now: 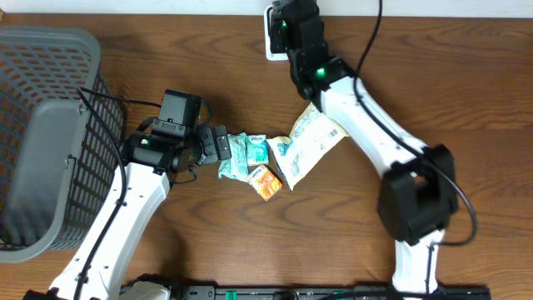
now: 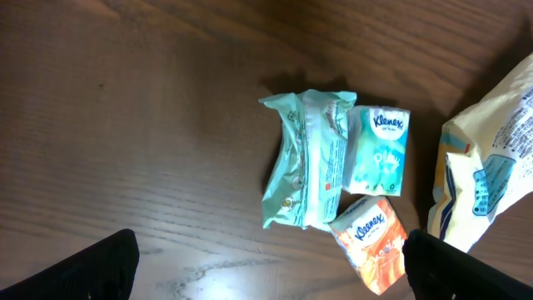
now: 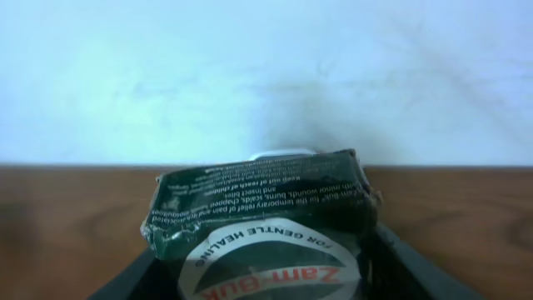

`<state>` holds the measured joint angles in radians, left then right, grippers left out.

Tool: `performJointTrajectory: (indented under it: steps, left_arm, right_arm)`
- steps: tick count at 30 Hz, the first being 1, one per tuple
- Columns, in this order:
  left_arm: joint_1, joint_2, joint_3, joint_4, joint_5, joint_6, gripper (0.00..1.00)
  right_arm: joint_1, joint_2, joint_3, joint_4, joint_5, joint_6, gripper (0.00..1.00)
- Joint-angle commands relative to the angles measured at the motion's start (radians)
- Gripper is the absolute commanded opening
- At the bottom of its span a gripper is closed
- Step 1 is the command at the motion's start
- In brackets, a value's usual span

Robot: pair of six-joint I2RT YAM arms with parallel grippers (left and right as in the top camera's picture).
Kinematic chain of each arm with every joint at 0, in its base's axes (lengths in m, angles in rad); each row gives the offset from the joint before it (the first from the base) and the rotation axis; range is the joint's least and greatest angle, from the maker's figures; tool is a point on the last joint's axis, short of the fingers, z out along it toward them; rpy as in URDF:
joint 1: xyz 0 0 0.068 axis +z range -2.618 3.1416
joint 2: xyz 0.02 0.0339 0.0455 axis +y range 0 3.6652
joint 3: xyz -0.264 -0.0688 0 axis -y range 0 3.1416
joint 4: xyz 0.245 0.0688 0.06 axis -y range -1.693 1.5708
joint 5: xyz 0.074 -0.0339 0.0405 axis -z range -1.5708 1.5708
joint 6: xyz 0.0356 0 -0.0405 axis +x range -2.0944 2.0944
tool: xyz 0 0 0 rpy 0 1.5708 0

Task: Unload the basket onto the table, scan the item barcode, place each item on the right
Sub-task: 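Hold the Zam-Buk tin up in front of the white barcode scanner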

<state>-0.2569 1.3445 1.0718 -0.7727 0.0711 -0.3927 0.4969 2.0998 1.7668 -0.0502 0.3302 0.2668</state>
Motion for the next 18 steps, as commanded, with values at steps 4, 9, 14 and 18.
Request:
performJointTrajectory:
  steps: [4, 9, 14, 18]
  left_arm:
    - [0.005, 0.002, 0.011, -0.001, -0.016, 0.006, 1.0]
    - [0.005, 0.002, 0.011, -0.001, -0.016, 0.006, 1.0]
    - [0.005, 0.002, 0.011, -0.001, -0.016, 0.006, 1.0]
    - [0.005, 0.002, 0.011, -0.001, -0.016, 0.006, 1.0]
  right_arm:
    - [-0.002, 0.208, 0.007, 0.369, 0.069, -0.185, 0.55]
    - [-0.005, 0.343, 0.007, 0.659, 0.095, -0.315, 0.59]
    - [-0.01, 0.373, 0.007, 0.693, 0.125, -0.338, 0.57]
    - [-0.037, 0.374, 0.007, 0.69, 0.124, -0.34, 0.56]
